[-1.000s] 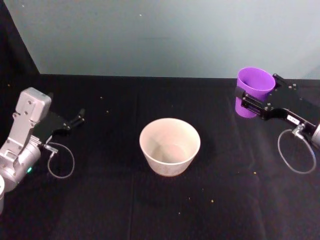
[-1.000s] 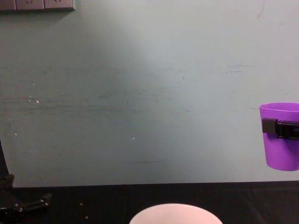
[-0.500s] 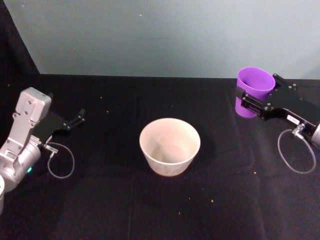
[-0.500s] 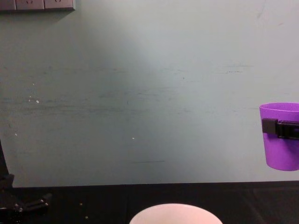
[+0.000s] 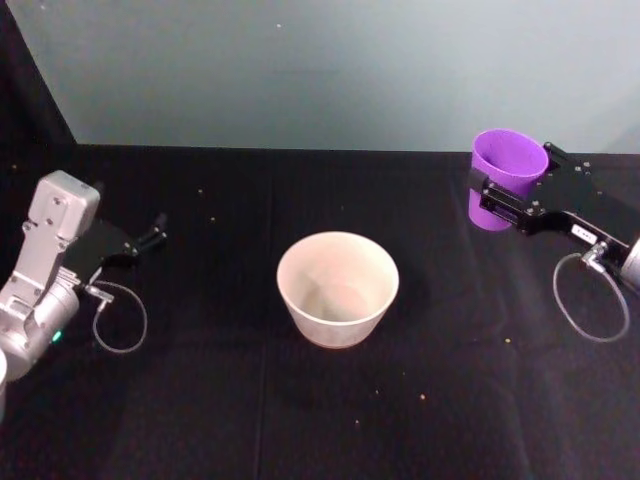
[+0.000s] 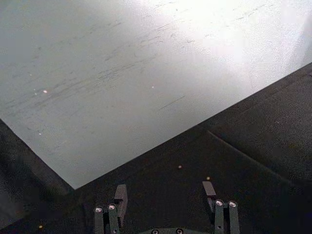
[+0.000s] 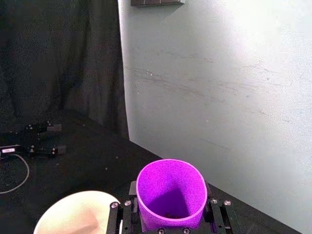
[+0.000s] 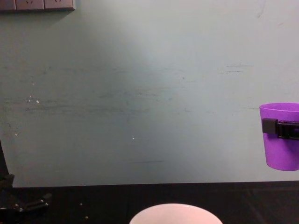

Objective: Pick up the cup and pour the mung beans from the cup into the bowl.

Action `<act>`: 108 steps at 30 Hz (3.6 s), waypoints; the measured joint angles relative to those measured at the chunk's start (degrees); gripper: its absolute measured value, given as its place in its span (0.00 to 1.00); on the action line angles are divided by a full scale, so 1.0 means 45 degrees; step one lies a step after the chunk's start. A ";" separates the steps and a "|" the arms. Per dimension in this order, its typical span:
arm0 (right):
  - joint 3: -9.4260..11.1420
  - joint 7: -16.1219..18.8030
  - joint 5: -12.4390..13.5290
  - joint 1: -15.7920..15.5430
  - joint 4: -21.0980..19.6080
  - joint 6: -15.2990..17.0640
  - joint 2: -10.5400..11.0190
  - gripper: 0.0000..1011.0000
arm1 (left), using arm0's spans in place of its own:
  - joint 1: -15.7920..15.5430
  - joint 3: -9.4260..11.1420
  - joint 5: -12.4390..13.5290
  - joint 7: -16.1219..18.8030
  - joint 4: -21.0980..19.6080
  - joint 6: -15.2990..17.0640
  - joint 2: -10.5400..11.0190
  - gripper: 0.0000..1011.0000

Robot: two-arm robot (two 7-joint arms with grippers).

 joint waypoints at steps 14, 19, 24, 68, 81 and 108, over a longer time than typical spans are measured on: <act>0.0000 0.0000 -0.0001 0.0000 -0.0001 0.0000 0.0000 0.72 | 0.0000 0.0000 -0.0001 0.0000 0.0000 0.0000 0.0000 0.99; 0.0000 0.0000 -0.0001 0.0000 -0.0001 0.0000 0.0001 0.72 | 0.0000 0.0000 0.0000 0.0000 0.0000 0.0000 0.0000 0.99; 0.0000 0.0000 -0.0001 0.0000 -0.0001 0.0000 0.0000 0.72 | 0.0000 0.0001 0.0000 0.0000 0.0000 0.0000 0.0000 0.99; 0.0001 0.0000 -0.0001 0.0000 0.0000 0.0000 0.0000 0.72 | 0.0000 0.0000 -0.0001 0.0000 0.0000 0.0000 0.0000 0.99; 0.0000 0.0000 -0.0001 0.0000 -0.0001 0.0000 0.0000 0.72 | 0.0000 0.0000 0.0000 0.0000 0.0000 0.0000 -0.0001 0.99; -0.1382 0.0208 -0.1633 0.0489 0.1754 -0.1198 -0.0571 0.72 | 0.0000 0.0000 0.0000 0.0000 0.0000 0.0000 0.0000 0.99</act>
